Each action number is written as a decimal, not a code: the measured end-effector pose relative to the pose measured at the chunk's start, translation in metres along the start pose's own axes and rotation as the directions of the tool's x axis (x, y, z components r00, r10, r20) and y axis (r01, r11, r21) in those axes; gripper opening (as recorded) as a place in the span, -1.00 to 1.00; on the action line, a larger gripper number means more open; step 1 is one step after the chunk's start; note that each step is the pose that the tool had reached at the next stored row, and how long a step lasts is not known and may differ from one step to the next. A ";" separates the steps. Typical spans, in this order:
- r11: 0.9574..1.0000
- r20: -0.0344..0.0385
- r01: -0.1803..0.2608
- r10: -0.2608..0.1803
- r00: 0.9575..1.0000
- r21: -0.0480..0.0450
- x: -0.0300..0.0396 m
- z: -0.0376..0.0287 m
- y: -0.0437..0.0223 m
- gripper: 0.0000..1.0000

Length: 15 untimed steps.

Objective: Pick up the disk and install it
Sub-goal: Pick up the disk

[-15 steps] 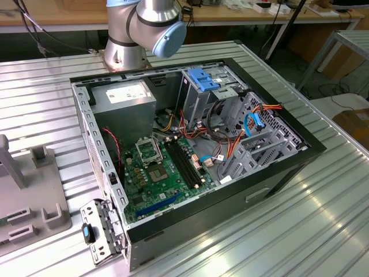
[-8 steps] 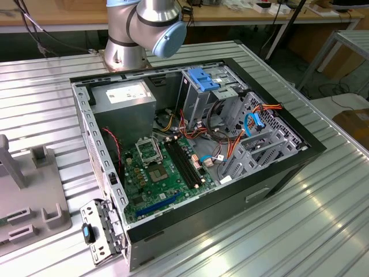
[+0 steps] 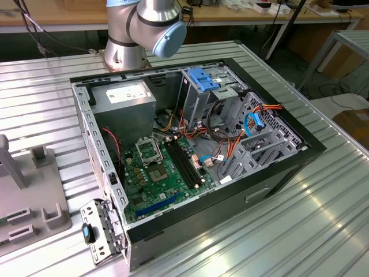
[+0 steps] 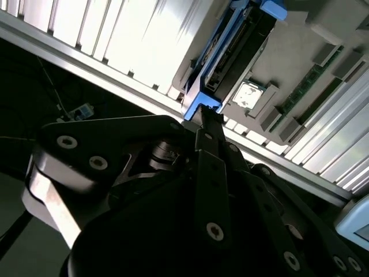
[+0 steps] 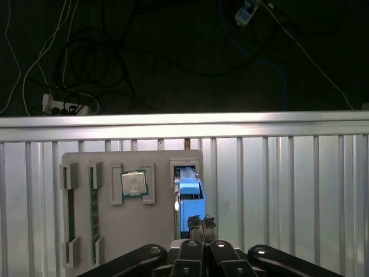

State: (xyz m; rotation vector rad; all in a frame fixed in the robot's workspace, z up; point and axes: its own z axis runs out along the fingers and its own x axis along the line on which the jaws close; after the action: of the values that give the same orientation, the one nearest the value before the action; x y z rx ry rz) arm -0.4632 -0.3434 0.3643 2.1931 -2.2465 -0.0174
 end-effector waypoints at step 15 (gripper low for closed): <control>1.000 0.003 0.001 -0.001 1.000 0.000 0.0036 0.0108 0.0014 -0.53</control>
State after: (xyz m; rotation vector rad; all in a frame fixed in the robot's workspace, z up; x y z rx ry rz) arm -0.4648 -0.3469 0.3535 2.1951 -2.2470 -0.0205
